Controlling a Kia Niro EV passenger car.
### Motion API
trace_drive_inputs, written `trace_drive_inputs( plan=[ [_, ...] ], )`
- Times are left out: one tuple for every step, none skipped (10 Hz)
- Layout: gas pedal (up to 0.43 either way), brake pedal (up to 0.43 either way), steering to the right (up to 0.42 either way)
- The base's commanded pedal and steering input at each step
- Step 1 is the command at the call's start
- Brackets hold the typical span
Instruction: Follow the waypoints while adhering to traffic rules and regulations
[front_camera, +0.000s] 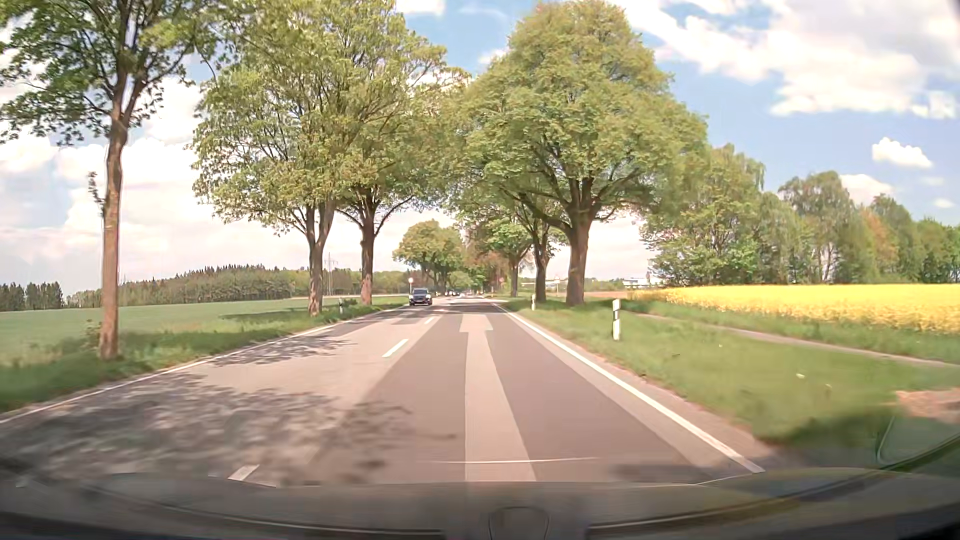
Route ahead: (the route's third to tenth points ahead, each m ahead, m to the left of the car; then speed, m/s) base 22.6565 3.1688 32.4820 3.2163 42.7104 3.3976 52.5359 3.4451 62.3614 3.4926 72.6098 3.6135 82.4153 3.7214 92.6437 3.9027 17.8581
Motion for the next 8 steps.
trace_drive_inputs(
  plan=[
    [0.0,0.091,-0.005],
    [0.0,0.116,-0.005],
    [0.0,0.128,-0.005],
    [0.0,0.128,-0.005],
    [0.0,0.134,-0.005],
    [0.0,0.116,-0.005],
    [0.0,0.012,-0.005],
    [0.0,0.0,-0.005]
  ],
)
